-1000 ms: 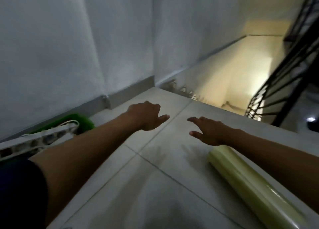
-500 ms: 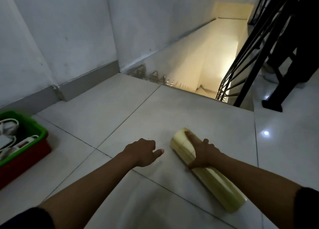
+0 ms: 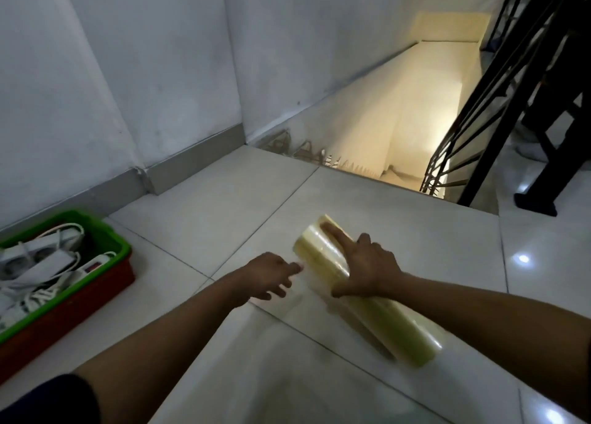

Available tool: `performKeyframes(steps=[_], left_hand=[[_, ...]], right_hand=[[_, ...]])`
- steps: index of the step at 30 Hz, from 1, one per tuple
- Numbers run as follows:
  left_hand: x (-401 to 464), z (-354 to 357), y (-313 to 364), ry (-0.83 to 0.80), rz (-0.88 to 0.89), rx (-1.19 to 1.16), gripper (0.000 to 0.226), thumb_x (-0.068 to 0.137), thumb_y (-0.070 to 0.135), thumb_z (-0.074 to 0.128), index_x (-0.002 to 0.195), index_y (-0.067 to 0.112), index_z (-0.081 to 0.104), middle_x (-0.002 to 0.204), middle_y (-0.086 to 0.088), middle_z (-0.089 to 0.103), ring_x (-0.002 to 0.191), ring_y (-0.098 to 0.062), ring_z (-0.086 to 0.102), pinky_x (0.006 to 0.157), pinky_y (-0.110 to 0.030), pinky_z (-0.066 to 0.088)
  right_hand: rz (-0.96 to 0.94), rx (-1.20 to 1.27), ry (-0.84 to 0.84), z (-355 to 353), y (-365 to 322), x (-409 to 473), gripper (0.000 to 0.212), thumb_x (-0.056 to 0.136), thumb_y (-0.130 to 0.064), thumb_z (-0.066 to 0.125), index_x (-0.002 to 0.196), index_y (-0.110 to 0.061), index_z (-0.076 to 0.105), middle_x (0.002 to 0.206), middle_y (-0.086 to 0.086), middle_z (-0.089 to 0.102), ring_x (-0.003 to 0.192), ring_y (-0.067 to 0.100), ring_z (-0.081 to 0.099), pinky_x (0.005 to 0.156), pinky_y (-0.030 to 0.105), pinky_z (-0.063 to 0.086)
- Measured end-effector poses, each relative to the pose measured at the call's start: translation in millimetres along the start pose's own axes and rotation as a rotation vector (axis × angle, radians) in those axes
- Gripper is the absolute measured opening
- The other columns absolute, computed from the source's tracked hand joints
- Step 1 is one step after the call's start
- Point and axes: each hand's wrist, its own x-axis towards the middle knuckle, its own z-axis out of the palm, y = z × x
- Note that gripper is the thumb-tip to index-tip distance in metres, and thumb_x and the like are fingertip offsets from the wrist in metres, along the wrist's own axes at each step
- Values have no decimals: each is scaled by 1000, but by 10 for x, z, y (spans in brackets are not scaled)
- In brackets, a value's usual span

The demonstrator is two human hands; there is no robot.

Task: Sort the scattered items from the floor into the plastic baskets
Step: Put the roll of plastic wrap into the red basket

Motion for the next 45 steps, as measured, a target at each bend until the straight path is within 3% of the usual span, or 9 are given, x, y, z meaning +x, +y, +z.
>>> performKeyframes(steps=[4,8,13,18,23,28,32,38,45], left_hand=[[-185,-335,-40,32,50,-378,73,74,58,64,129,13,48,126,-5,57,111,-19,59,92,-36,50],[-476,-650,-141,164,198,-586,94,55,60,73,134,22,39,130,-1,55,115,-20,56,95,-42,50],[-1009,-1191,-347,386,436,-740,71,48,49,85,110,33,56,104,7,74,92,-14,71,67,-30,59],[-1750,-1609,-870,674,513,-762,77,52,32,88,121,19,55,107,2,74,92,-16,72,70,-31,60],[-2464,-1823,-1785,961,427,-988,62,52,32,86,108,18,63,102,-1,76,92,-19,72,75,-37,60],[-3040,-1938,-2703,1177,361,-1512,94,42,46,82,125,14,53,121,-10,66,110,-30,62,88,-55,52],[-3312,-1988,-3359,1284,391,-1802,63,63,49,74,115,19,54,111,-12,65,89,-31,69,65,-48,58],[-3386,-2270,-4049,1478,280,-2100,70,66,50,76,120,18,44,122,-13,56,102,-32,58,93,-59,48],[-3323,-2690,-4437,1487,97,-2053,71,72,59,65,127,17,48,124,-15,57,110,-36,58,94,-57,48]], right_hand=[[-130,184,160,-458,-585,171,125,49,-65,76,135,-62,-16,112,15,50,93,35,57,73,37,49],[-372,367,237,-905,-1300,222,128,47,-61,78,140,-58,-10,130,11,50,106,31,55,86,48,52],[-633,504,229,-1185,-2169,122,134,47,-50,84,141,-55,-11,138,7,45,106,23,56,84,36,52],[-829,547,87,-1221,-3016,-37,137,45,-66,77,138,-55,-22,140,6,48,106,19,62,86,32,52],[-938,216,-62,-877,-3811,-200,124,47,-77,69,130,-66,-22,151,2,33,126,20,48,99,39,45],[-912,-147,-151,-233,-4507,-334,99,65,-79,51,131,-57,-20,149,8,26,121,29,50,95,41,48],[-853,77,-59,162,-5231,-347,85,81,-61,55,145,-40,3,140,19,40,121,36,50,97,42,47],[-942,307,-296,703,-6250,-377,85,83,-40,66,149,-30,14,148,15,28,134,32,36,107,34,33],[-935,263,-448,1198,-6542,-130,91,80,-42,68,149,-38,9,157,6,6,142,29,23,112,31,25]])
